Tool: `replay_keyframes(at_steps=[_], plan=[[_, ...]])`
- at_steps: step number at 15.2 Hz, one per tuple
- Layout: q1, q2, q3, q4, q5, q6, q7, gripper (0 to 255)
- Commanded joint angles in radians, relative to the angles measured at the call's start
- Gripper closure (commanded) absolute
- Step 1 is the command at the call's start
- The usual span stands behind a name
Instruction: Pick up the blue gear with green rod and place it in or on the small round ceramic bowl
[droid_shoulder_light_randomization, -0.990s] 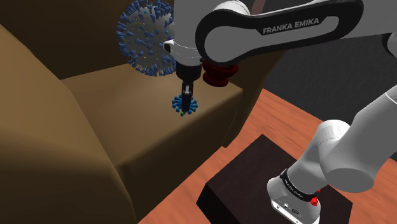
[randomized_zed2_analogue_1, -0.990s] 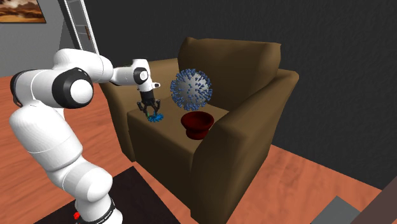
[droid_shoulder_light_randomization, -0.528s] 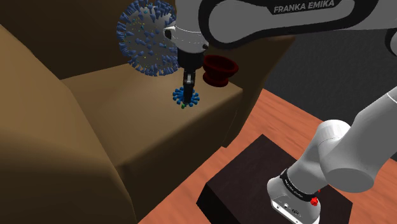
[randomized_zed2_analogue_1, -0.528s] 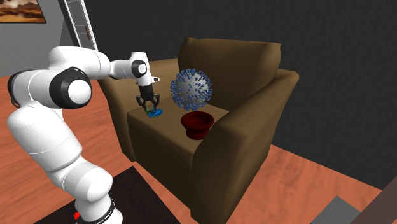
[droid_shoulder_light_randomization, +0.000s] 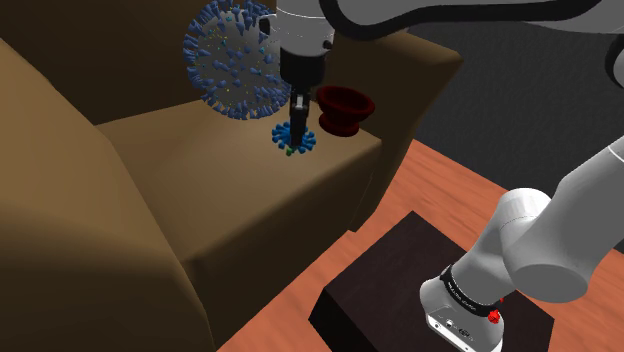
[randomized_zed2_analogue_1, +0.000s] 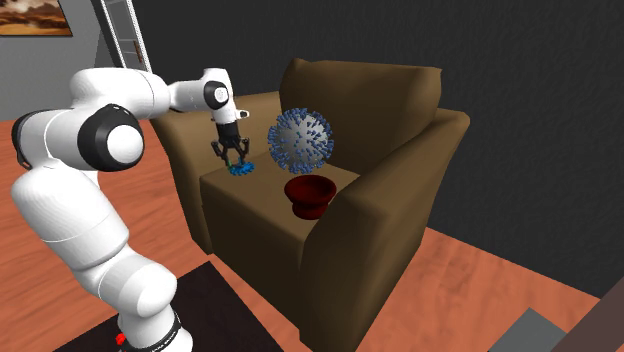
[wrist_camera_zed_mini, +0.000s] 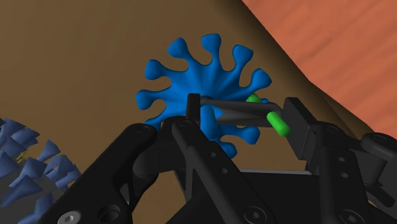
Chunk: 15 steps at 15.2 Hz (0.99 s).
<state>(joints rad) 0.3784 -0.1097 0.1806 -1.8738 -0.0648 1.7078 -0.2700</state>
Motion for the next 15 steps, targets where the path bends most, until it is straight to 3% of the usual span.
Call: replay_keyframes(at_steps=[1,15], plan=[[-0.001,-0.002,-0.001,0.029,0.000,-0.031,-0.005,255],[-0.012,0.018,-0.013,0.218,-0.005,-0.199,-0.037,255]])
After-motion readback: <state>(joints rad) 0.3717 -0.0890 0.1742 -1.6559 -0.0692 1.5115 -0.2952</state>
